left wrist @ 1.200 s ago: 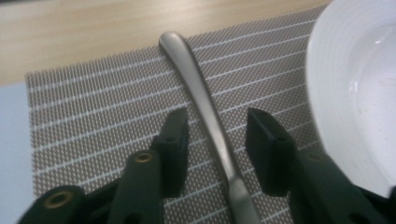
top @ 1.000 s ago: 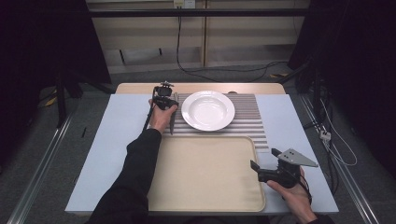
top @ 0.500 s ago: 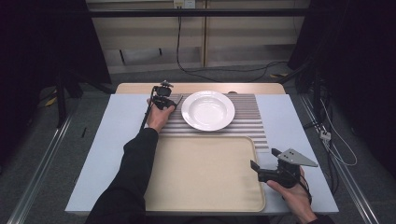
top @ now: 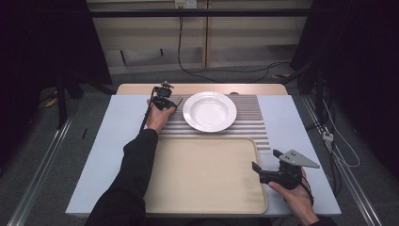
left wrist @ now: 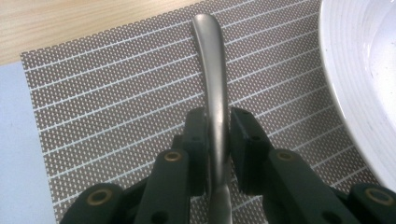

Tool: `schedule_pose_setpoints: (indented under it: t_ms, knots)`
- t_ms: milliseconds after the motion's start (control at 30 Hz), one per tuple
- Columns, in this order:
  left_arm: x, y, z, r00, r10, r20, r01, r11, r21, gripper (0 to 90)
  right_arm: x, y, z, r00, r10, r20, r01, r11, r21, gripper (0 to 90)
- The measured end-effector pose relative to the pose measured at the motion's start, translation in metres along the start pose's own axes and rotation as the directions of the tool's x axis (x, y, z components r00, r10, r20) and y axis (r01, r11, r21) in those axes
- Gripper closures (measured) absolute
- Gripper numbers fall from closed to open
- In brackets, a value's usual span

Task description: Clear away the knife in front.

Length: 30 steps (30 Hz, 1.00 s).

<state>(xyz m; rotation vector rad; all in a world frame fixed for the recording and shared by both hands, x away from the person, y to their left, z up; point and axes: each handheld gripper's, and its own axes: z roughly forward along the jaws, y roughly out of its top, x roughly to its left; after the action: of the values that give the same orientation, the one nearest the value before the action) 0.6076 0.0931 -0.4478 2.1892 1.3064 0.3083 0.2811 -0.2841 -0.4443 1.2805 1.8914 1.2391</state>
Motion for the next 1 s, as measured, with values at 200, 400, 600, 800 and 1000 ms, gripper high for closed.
schedule_pose_setpoints:
  t_ms: [200,400,600,800,1000]
  knots:
    - [-0.0010,-0.0001,-0.0010,0.9996,0.029,-0.001,-0.029,0.9994,0.017,79.0,0.0005,0.0001,0.0003,1.0000,-0.002,-0.002,0.002,1.000,0.001,6.0]
    - [-0.0045,0.0014,-0.0006,0.9997,0.010,-0.024,-0.010,0.9997,0.024,79.4,0.0007,-0.0003,-0.0001,1.0000,0.001,-0.001,-0.001,1.000,0.002,6.0]
    - [-0.0016,0.0017,-0.0008,0.9999,0.014,-0.003,-0.013,0.9997,0.021,79.8,0.0002,-0.0001,0.0003,1.0000,0.001,-0.002,-0.001,1.000,0.002,6.0]
    - [0.0013,0.0020,-0.0028,0.9999,0.012,0.010,-0.012,0.9997,0.019,79.8,0.0002,-0.0001,0.0008,1.0000,0.001,-0.003,-0.001,1.000,0.003,6.0]
    - [0.0020,0.0051,-0.0083,0.9998,0.019,0.005,-0.019,0.9998,0.006,79.8,0.0002,0.0000,0.0011,1.0000,0.001,-0.005,-0.001,1.000,0.003,6.0]
